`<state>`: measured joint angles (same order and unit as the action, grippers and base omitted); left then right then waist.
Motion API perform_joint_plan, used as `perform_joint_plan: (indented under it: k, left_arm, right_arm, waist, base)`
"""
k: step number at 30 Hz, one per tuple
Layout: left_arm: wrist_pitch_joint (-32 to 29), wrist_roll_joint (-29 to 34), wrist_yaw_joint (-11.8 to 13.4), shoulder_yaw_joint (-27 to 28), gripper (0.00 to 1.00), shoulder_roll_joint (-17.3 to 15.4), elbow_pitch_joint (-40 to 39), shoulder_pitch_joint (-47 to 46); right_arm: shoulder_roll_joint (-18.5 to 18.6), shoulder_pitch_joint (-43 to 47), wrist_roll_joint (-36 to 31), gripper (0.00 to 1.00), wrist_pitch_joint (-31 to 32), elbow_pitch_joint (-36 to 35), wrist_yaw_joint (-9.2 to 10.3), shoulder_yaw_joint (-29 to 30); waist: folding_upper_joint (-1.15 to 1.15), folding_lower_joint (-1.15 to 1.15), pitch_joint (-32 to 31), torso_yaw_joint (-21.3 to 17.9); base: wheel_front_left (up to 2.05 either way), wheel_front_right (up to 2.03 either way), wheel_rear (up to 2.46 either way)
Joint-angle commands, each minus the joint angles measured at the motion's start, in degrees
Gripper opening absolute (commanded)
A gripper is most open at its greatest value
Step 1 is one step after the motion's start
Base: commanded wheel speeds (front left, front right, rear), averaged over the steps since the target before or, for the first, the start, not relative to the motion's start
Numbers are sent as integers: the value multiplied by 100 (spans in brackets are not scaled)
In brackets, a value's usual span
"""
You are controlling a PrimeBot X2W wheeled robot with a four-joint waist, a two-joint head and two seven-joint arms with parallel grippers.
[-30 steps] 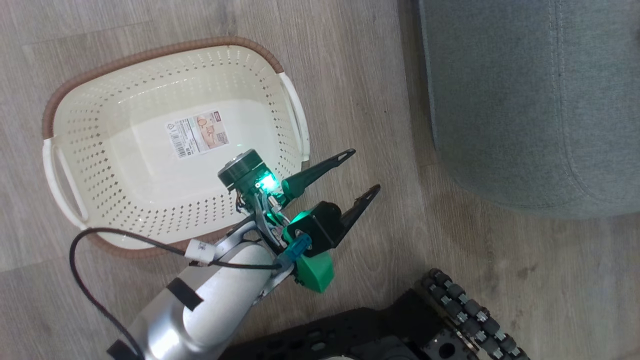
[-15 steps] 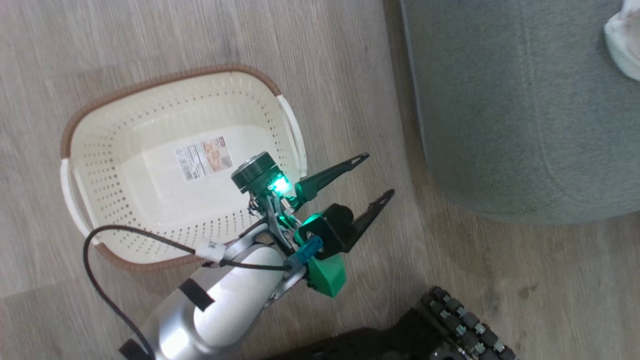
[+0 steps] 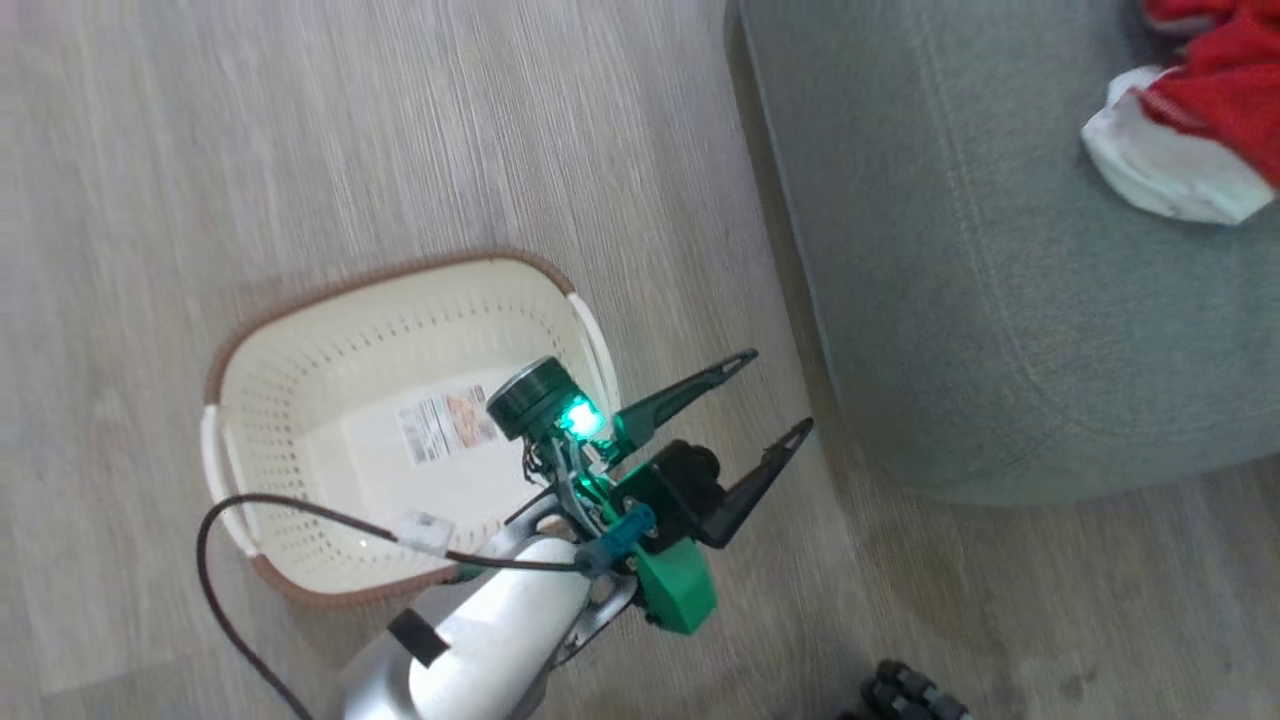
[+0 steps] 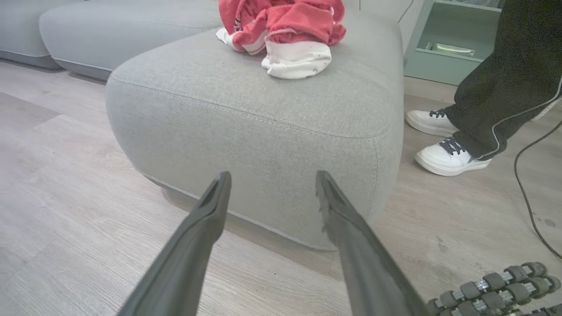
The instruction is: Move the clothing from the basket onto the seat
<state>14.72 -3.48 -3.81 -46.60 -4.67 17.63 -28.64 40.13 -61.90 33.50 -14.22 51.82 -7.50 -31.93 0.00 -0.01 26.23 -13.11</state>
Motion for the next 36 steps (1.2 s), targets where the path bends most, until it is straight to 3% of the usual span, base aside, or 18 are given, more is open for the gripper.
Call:
perform_joint_plan:
  k: [1,6,11,19,24,30,36]
  left_arm:
    - [28,-37,43,174,100,75,-211,63]
    - [28,-105,177,563,100,116,-336,288]
    - [28,-81,318,1092,100,95,-567,435]
    - [28,-108,523,2006,100,59,-942,735]
    - [28,-368,728,2693,100,120,-1168,1041]
    - [28,-446,1020,3319,100,172,-1427,1385]
    - [28,-462,1331,3475,100,178,-1488,1752]
  right_arm:
    - [217,233,42,100,-59,-168,1,-57]
    - [516,684,121,100,-75,-1501,1,60]
    - [484,1432,-39,100,-76,-2656,1,820]
    - [-320,2850,-679,100,-77,-4183,1,2245]
    - [-1060,3647,-984,100,-77,-4853,1,2857]
    - [-1796,4507,-1303,100,-77,-5234,1,2957]
    - [-2363,5178,-1519,100,-77,-5222,1,2954]
  waist:
    - [0,1,-303,67]
    - [0,1,-745,164]
    - [0,1,-1144,369]
    - [0,1,-1520,796]
    - [0,1,-1727,1120]
    - [0,1,-1958,1463]
    - [0,1,-2146,1702]
  base:
    - [0,0,0]
    - [0,0,0]
    - [0,0,0]
    - [0,0,0]
    - [0,0,0]
    - [0,0,0]
    - [0,0,0]
